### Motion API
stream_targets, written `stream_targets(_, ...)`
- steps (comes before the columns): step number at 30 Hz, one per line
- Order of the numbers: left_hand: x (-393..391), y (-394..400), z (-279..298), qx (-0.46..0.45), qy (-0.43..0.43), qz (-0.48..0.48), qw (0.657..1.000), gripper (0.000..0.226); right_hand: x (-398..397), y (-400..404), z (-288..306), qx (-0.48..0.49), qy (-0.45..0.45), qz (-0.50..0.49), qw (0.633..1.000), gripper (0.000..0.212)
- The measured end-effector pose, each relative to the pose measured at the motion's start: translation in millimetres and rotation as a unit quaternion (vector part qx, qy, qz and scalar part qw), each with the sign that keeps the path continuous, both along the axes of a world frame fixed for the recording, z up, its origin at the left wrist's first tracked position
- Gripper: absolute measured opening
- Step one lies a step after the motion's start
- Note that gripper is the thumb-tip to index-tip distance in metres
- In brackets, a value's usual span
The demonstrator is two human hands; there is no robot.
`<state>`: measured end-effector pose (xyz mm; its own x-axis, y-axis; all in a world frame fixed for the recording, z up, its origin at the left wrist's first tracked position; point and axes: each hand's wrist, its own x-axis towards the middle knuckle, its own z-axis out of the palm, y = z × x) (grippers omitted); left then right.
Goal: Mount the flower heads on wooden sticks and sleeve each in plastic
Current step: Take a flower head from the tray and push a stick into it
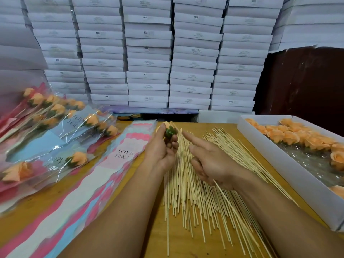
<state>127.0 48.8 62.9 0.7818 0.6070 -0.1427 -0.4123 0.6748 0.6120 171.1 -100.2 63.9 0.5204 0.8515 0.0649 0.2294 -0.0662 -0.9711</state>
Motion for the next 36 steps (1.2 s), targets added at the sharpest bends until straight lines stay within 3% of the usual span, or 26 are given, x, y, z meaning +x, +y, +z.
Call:
stream_targets(10, -7, 13, 4, -0.060, -0.064, 0.041, 0.995, 0.043, -9, -3, 4, -0.004, -0.108, 0.079, 0.991, 0.065)
stream_targets(15, -10, 11, 16, -0.056, -0.112, 0.021, 0.992, 0.056, -13, 0, 6, 0.025, -0.148, 0.052, 0.987, 0.057)
stream_targets(18, -15, 7, 25, -0.053, -0.152, -0.005, 0.987, 0.046, -16, 1, 7, 0.065, -0.164, 0.050, 0.983, 0.046)
stream_targets(23, -26, 3, 35, -0.074, -0.193, -0.004, 0.978, 0.033, -19, -5, 14, 0.099, -0.149, 0.073, 0.981, 0.056)
stream_targets(36, -28, -2, 35, -0.049, -0.179, 0.002, 0.983, 0.041, -22, -8, 18, 0.081, -0.187, 0.082, 0.976, 0.067)
